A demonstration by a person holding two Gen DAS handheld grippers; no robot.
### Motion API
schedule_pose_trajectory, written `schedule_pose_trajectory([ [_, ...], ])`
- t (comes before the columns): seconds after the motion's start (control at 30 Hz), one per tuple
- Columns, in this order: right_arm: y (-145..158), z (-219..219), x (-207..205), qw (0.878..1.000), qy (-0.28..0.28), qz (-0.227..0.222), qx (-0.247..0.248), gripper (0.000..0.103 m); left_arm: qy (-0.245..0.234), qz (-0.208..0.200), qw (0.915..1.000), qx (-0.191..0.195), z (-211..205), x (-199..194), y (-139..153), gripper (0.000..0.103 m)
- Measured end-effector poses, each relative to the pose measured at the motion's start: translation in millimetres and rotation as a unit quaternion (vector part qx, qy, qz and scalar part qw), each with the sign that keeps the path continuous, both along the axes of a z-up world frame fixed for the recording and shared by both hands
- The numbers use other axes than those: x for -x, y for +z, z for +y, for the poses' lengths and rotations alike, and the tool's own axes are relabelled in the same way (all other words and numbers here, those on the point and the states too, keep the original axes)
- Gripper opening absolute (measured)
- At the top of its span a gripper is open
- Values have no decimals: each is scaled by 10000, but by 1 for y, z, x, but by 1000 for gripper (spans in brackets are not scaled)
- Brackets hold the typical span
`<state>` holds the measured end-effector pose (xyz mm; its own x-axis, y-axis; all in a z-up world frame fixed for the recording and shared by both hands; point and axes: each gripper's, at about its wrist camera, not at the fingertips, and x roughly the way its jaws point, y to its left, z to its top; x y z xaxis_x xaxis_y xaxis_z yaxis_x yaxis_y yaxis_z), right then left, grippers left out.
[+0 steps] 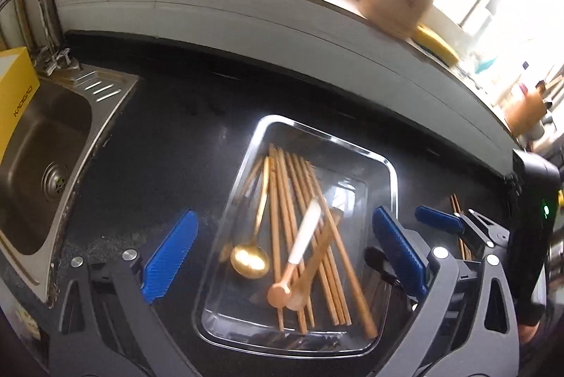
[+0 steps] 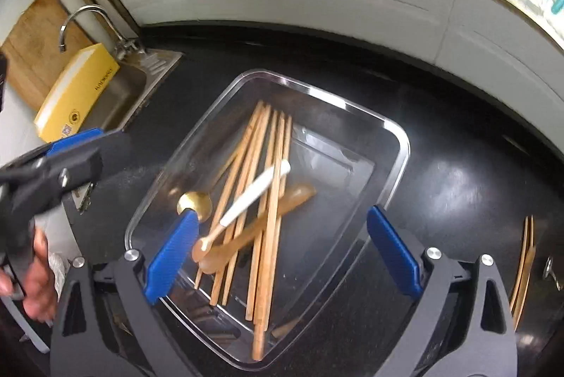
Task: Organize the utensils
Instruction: 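Open both tools to drop the wooden spoon and chopstick into the tray, then move both open tools back over the remaining chopsticks and spoon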
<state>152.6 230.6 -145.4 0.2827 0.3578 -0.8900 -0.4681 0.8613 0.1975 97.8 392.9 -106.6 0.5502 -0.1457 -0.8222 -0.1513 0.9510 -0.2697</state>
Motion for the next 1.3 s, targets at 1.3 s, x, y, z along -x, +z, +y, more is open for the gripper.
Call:
schedule_pose_trajectory([
  [1.3,71,-296,141,9851,-1475,-871,166,93,-1373,-224,9887,-552,-268,67,33,97],
])
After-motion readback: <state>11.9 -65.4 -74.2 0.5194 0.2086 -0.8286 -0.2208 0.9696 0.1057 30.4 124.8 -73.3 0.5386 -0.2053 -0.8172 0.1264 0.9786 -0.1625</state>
